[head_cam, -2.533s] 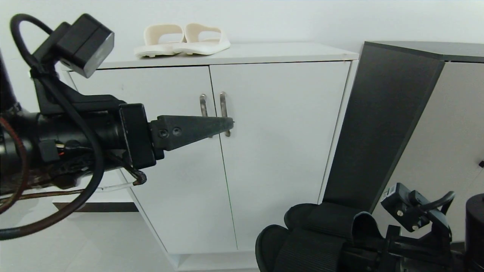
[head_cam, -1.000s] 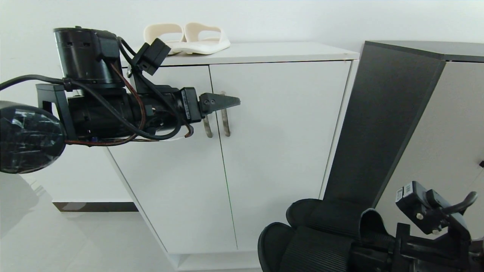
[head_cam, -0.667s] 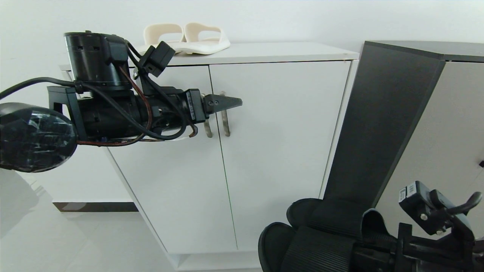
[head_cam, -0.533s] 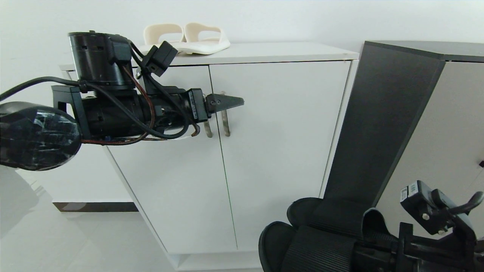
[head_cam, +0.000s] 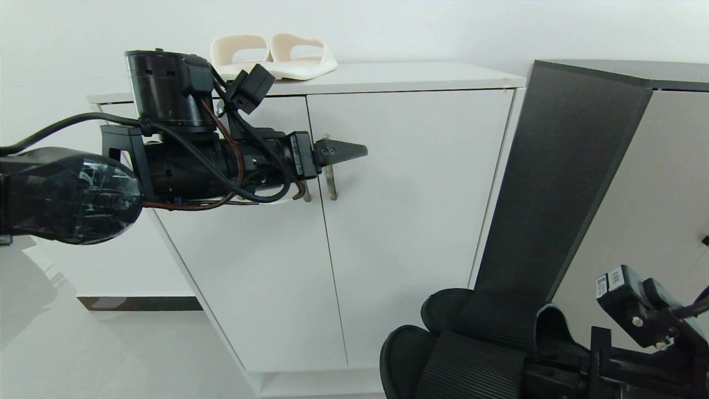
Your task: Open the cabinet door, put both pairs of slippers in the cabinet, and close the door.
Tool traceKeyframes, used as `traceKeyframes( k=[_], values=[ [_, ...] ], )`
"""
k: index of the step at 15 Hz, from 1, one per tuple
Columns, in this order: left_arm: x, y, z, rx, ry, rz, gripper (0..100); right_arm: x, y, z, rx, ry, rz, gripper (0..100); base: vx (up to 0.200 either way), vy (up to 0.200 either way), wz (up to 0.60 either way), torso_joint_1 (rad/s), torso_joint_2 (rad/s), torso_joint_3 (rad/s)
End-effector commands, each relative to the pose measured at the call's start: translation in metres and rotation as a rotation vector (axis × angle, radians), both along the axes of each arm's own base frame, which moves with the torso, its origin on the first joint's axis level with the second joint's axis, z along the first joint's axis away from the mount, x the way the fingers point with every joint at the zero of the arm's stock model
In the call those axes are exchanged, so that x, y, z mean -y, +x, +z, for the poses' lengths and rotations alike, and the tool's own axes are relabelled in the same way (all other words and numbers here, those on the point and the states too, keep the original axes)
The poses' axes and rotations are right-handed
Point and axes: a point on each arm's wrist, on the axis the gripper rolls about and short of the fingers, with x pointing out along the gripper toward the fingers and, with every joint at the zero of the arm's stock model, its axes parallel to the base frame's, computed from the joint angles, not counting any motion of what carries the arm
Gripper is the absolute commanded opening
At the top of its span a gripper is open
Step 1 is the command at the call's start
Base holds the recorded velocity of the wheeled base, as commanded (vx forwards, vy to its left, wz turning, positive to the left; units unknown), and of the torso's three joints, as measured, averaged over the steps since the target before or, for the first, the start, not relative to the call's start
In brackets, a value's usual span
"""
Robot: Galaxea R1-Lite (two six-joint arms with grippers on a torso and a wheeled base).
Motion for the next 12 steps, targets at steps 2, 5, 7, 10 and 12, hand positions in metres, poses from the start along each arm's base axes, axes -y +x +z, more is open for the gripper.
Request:
traceKeyframes(
  k=[2,5,7,10,12],
  values=[
    [0.003,0.003,-0.003,-0.011,0.002,-0.005,100,0.0,0.0,0.0,-0.002,0.001,0.007,0,0.0,0.0,0.0,0.0,0.0,0.0],
    [0.003,0.004,-0.004,-0.01,0.004,-0.006,0,0.0,-0.001,-0.001,-0.006,0.002,0.022,0,0.0,0.0,0.0,0.0,0.0,0.0],
    [0.003,0.004,-0.005,-0.007,0.008,-0.006,0,0.0,-0.001,-0.001,-0.008,0.001,0.023,0,0.0,0.0,0.0,0.0,0.0,0.0],
    [0.001,-0.003,-0.006,0.004,0.027,-0.01,0,0.001,-0.004,-0.007,-0.037,-0.002,0.086,0,0.0,0.0,0.0,0.0,0.0,0.0],
    [0.002,-0.023,-0.004,0.003,0.025,-0.043,0,0.003,-0.006,-0.011,-0.03,-0.021,0.103,0,0.0,0.0,0.0,0.0,0.0,0.0]
  ],
)
